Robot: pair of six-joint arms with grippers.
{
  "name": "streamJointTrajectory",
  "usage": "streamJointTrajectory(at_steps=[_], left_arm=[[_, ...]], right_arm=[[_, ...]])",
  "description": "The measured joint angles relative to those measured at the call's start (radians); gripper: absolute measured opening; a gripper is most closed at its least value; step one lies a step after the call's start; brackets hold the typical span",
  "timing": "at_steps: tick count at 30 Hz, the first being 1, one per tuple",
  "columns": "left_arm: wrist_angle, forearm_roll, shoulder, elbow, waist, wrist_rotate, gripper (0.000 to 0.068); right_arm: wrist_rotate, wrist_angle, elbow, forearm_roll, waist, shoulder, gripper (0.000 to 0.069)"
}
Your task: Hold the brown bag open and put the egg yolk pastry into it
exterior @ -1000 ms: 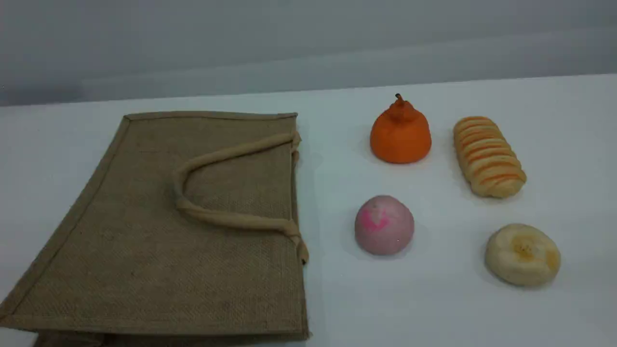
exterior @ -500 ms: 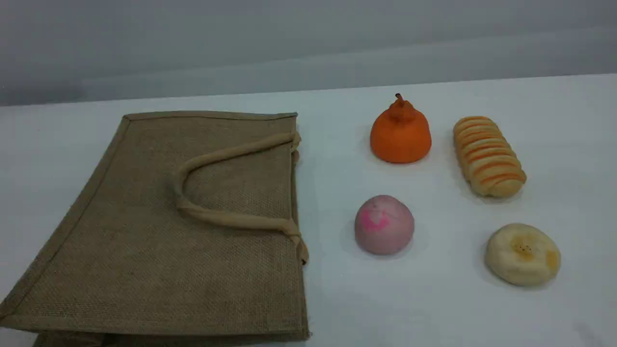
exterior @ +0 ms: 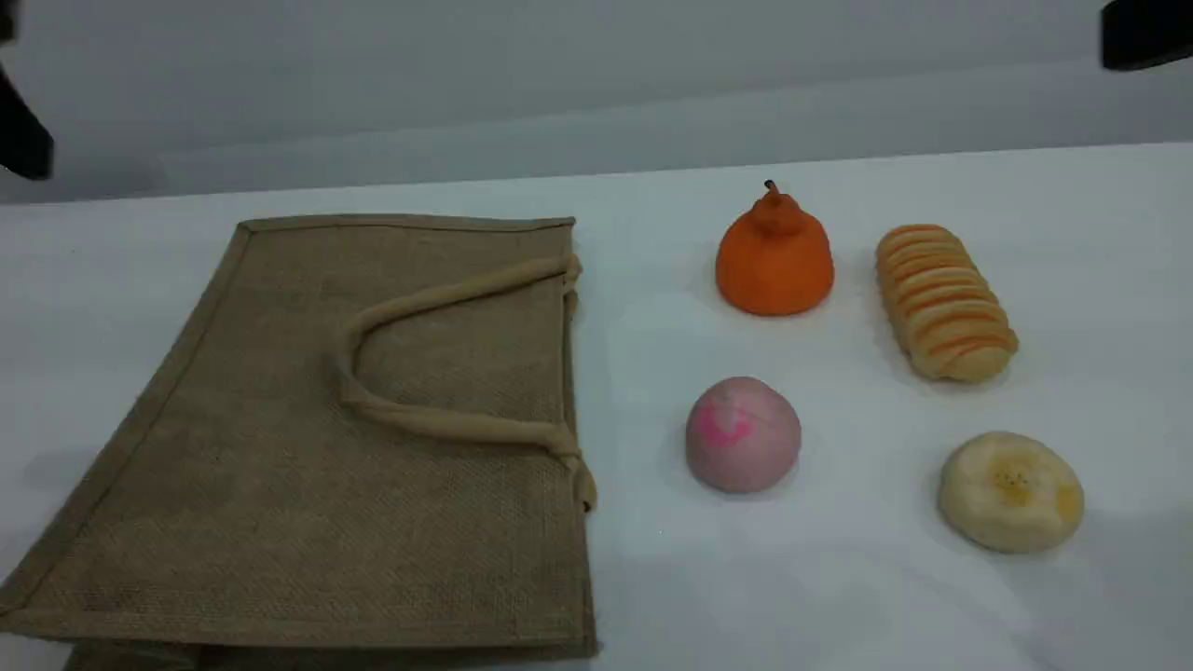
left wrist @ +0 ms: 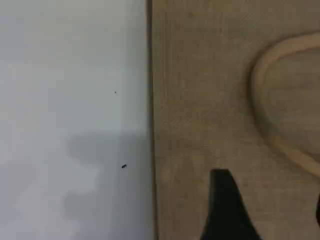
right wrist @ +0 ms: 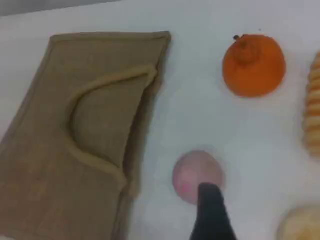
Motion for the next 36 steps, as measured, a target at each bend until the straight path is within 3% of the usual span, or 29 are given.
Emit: streamJointTrajectory(at_steps=[5, 12, 23, 36], left_arm=[[-0.006, -0.04, 0.147, -0.056, 0.0, 0.007, 0.0383], [-0.007, -0.133, 0.342, -0.153, -0.011, 0.067, 0.0383], [0.001, -0.355, 0.564, -0.28, -0.023, 0.217, 0.0383], [-0.026, -0.36, 0.707, -0.361, -0.072, 0.226, 0.0383]], right_arm=[[-0.105, 0.006, -0.042, 0.106, 0.0, 0.068, 0.0416], [-0.11, 0.011, -0.114, 0.112, 0.0, 0.146, 0.0416], [-0.138, 0.011, -0.131, 0.119, 0.0, 0.216, 0.0416], [-0.192, 0.008, -0.131, 0.195, 0.0, 0.221, 0.0416]])
